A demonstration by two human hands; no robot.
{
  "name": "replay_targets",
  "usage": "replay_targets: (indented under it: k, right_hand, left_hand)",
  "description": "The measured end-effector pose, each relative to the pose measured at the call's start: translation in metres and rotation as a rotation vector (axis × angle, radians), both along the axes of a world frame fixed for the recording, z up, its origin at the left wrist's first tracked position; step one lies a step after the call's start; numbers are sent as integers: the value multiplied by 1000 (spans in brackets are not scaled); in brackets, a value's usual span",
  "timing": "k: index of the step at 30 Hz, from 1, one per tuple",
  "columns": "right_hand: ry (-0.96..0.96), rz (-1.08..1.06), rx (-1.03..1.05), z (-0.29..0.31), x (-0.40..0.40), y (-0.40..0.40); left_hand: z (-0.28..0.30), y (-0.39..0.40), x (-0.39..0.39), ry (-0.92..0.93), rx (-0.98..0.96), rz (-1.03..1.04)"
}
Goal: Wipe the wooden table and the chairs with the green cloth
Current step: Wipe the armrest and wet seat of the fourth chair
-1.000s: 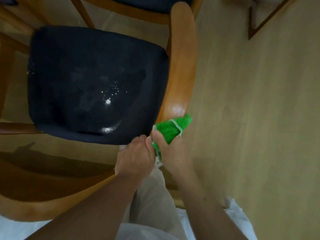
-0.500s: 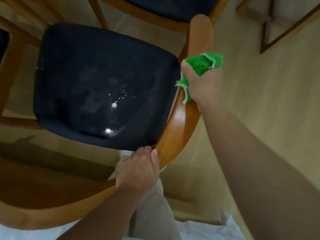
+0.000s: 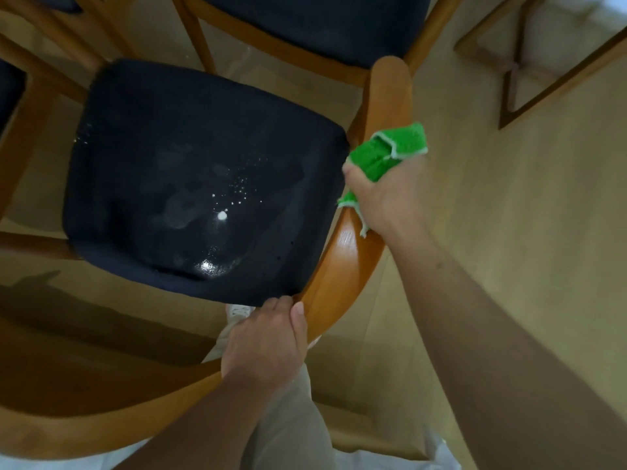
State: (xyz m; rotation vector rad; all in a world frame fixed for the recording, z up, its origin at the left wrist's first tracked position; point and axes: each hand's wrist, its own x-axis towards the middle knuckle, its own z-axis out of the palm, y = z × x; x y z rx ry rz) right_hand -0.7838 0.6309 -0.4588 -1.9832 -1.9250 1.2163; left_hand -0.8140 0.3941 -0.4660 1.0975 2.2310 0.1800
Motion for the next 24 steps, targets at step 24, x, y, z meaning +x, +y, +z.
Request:
replay_targets:
  k: [24]
  right_hand:
    - [-362,196,264,-2,-75,72]
  left_hand:
    - [7,6,-3,-64,-62,15]
